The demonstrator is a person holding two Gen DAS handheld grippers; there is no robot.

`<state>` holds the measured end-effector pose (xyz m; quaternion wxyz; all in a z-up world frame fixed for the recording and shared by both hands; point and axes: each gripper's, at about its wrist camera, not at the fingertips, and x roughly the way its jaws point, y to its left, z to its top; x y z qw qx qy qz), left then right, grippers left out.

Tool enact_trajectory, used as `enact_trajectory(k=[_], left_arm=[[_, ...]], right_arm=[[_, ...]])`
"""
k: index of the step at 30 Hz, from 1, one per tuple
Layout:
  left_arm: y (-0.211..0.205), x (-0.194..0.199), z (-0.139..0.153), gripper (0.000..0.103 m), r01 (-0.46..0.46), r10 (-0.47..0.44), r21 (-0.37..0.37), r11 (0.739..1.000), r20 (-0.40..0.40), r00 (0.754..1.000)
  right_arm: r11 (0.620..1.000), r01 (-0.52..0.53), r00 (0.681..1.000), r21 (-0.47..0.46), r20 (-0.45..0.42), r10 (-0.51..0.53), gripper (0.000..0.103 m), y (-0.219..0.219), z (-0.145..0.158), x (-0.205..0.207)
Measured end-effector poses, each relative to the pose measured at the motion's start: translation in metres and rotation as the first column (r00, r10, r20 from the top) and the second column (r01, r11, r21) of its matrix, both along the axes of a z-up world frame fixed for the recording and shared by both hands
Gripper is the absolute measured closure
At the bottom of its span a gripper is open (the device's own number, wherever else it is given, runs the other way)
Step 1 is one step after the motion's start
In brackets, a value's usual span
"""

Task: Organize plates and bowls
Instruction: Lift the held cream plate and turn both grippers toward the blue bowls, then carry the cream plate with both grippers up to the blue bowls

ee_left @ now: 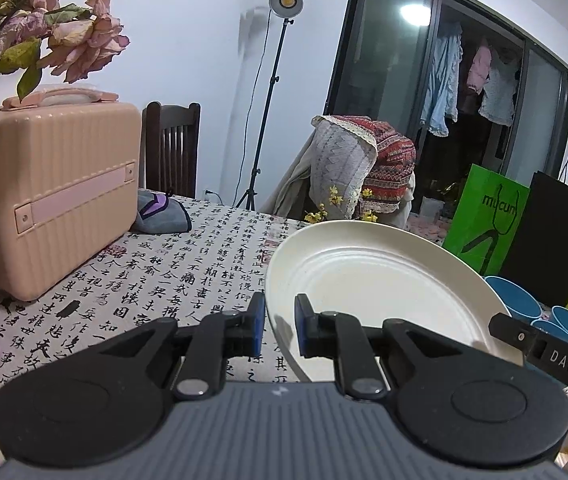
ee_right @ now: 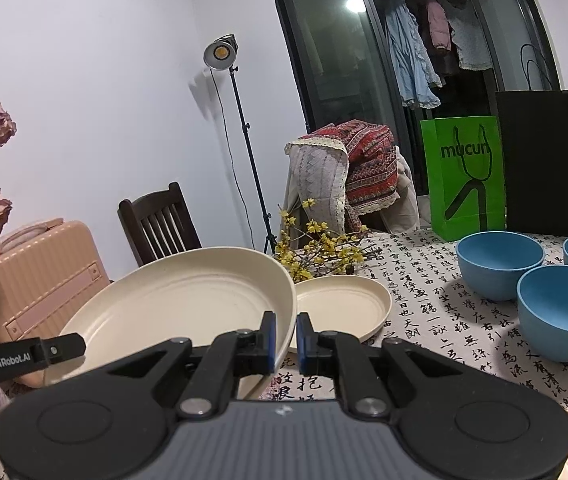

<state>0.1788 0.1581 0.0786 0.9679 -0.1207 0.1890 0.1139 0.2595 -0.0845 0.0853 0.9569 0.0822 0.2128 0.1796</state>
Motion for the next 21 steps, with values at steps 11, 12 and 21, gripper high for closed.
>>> enact_trajectory(k=[11,12,21], left_arm=[[-0.005,-0.004,-0.004,0.087,0.005,-0.005,-0.014,1.0,0.002,1.0],[-0.006,-0.005,-0.005,0.087,0.005,-0.005,-0.015,1.0,0.001,1.0],[-0.012,-0.009,-0.011,0.087,0.017,-0.017,-0.024,1.0,0.002,1.0]], right_arm=[[1.0,0.008,1.0,0.008,0.01,-0.008,0.093,-0.013,-0.004,-0.013],[1.0,0.008,1.0,0.011,0.009,-0.008,0.093,-0.013,-0.004,-0.013],[1.0,0.017,1.0,0.017,0.024,-0.017,0.092,-0.019,-0.005,-0.022]])
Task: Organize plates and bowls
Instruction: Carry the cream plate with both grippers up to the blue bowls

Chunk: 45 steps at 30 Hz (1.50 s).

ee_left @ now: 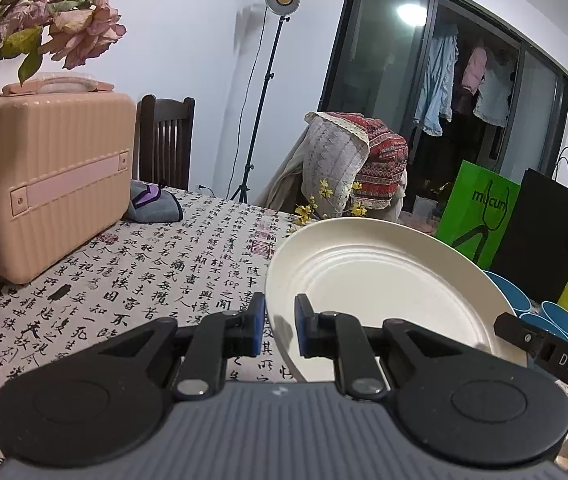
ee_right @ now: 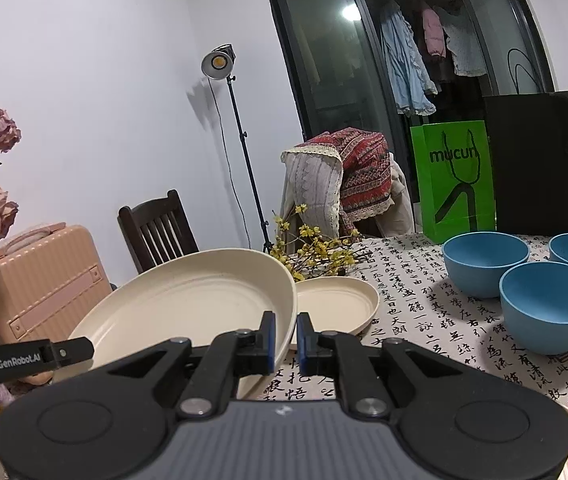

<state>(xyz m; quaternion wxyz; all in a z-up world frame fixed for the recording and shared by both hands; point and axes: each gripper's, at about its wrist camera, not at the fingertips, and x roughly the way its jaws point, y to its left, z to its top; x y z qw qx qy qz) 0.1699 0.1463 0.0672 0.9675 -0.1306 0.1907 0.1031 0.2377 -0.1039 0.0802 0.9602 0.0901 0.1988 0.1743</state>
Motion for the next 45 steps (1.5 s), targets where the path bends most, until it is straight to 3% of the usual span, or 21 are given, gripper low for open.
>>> enact_trajectory(k=[24,45], left_arm=[[-0.022,-0.005,-0.001,0.087,0.061,-0.06,-0.045,0.997,0.008,0.998],[-0.045,-0.002,-0.011,0.087,0.104,-0.104,-0.048,0.993,0.004,0.995]], right_arm=[[0.998,0.046,0.998,0.037,0.035,-0.047,0.092,-0.035,-0.006,-0.021],[0.995,0.085,0.996,0.057,-0.004,-0.085,0.092,-0.061,-0.022,-0.015]])
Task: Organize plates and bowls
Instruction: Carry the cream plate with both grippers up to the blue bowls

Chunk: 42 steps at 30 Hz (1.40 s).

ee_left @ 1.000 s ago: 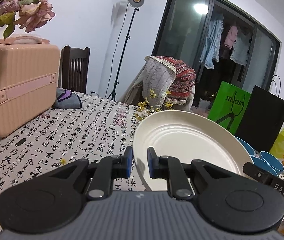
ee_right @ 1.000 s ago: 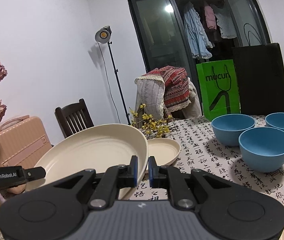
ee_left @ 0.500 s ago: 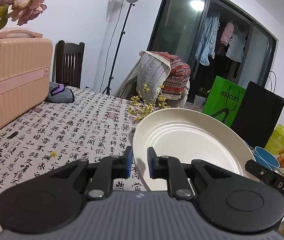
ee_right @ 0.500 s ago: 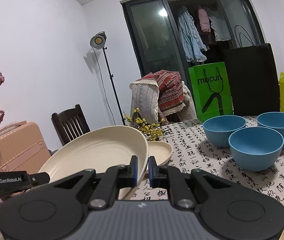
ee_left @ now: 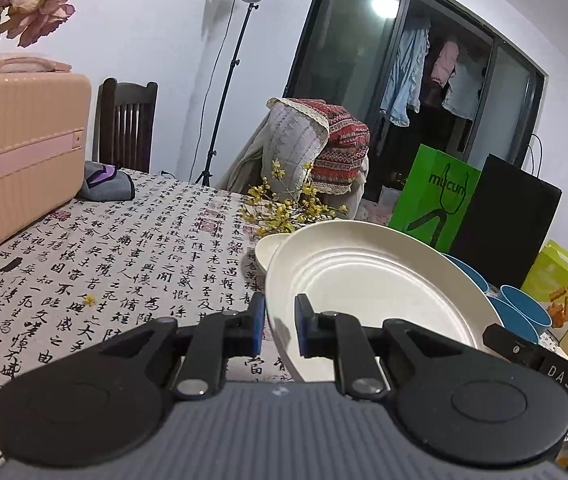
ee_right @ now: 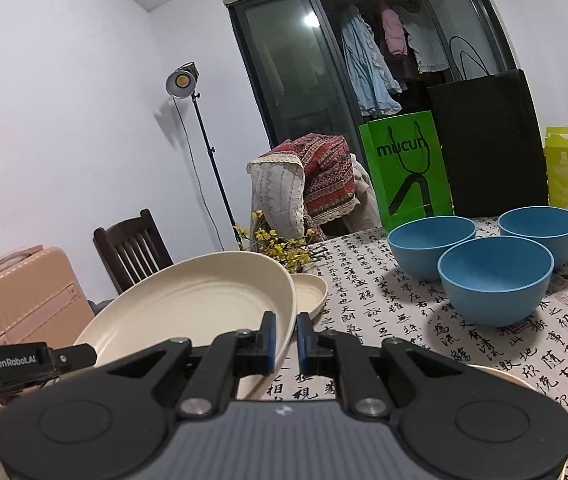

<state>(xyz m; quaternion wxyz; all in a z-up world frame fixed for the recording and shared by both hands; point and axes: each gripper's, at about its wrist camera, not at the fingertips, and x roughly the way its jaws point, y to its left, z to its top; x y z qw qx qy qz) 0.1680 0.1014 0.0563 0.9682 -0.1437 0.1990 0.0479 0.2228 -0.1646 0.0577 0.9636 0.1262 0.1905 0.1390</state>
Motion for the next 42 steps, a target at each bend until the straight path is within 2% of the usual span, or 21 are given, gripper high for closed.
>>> enact_trajectory(k=[16,42], left_arm=[[-0.013,-0.005,-0.001,0.087,0.017,-0.017,0.004,1.0,0.01,1.0],[-0.052,-0.011,-0.008,0.087,0.097,-0.097,0.016,0.995,0.017,0.995]], right_arm=[[1.0,0.016,1.0,0.014,0.0,-0.016,0.092,-0.014,-0.002,-0.007],[0.996,0.086,0.996,0.035,-0.001,-0.086,0.092,-0.058,-0.009,-0.028]])
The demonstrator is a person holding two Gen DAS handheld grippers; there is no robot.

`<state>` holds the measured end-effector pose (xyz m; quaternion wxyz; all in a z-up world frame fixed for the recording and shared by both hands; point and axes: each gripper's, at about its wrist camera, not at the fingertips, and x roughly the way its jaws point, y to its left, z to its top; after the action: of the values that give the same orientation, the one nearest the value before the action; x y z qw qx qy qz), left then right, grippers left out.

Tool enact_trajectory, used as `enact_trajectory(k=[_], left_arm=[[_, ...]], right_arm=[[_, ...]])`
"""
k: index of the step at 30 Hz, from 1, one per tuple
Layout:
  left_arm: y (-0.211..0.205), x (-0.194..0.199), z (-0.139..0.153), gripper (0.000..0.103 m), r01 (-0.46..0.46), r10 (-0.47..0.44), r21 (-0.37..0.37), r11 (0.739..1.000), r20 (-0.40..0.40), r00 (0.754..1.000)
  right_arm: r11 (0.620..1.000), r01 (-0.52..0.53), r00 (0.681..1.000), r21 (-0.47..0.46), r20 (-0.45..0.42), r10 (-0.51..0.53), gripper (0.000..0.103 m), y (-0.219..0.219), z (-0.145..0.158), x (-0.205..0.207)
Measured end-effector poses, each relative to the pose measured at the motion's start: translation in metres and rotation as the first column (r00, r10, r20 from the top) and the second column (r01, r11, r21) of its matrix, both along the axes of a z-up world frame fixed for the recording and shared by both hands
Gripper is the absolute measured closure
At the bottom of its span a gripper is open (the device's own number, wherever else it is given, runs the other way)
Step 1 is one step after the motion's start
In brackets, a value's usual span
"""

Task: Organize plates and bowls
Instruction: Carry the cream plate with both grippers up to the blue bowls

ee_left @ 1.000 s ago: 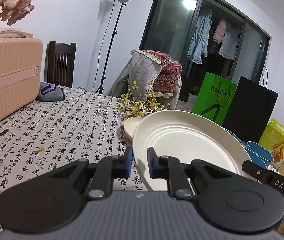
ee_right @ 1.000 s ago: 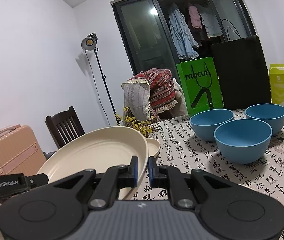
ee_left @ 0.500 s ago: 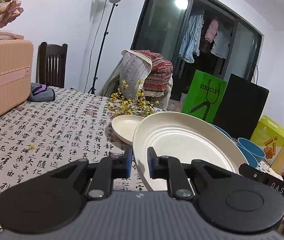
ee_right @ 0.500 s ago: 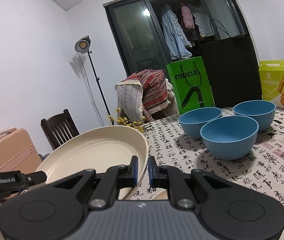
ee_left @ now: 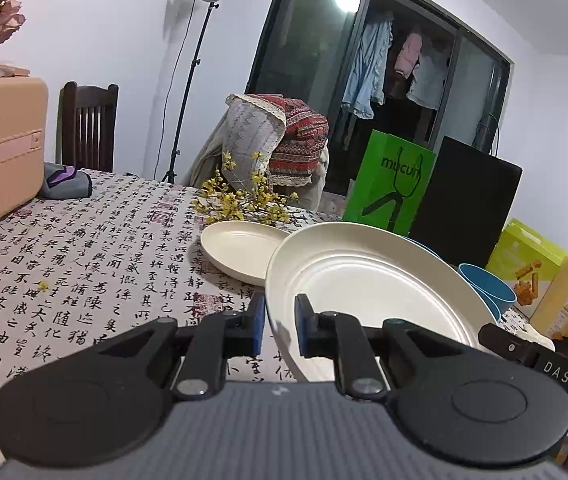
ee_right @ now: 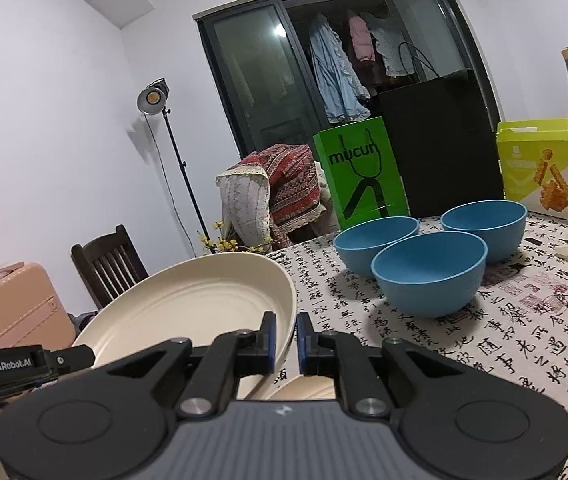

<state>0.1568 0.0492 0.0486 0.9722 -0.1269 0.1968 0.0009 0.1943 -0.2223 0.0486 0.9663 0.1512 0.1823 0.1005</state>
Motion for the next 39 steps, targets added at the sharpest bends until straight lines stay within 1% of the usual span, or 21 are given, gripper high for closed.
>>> enact_trajectory(k=[9,14,18,30,39], left_arm=[[-0.013,-0.001,-0.001,0.087,0.028,-0.028,-0.007,1.0,0.002,1.0],[-0.024,-0.003,-0.002,0.087,0.046,-0.046,0.004,0.999,0.001,0.999],[-0.029,-0.002,-0.004,0.087,0.056,-0.057,-0.004,0.998,-0.005,0.998],[-0.042,-0.003,-0.009,0.087,0.08,-0.08,0.005,0.997,-0.014,0.997],[-0.054,-0.002,-0.017,0.087,0.1,-0.099,0.022,0.995,-0.04,0.994]], right_arm=[[1.0,0.025,1.0,0.001,-0.008,-0.025,0.092,-0.014,-0.002,-0.008],[0.999,0.047,0.999,0.013,-0.009,-0.047,0.093,-0.024,-0.005,-0.013],[0.998,0.053,0.999,0.015,-0.012,-0.053,0.093,-0.031,-0.006,-0.015],[0.997,0.074,0.997,0.022,-0.021,-0.073,0.093,-0.046,-0.011,-0.021],[0.995,0.093,0.995,0.033,-0.033,-0.092,0.093,-0.056,-0.018,-0.025]])
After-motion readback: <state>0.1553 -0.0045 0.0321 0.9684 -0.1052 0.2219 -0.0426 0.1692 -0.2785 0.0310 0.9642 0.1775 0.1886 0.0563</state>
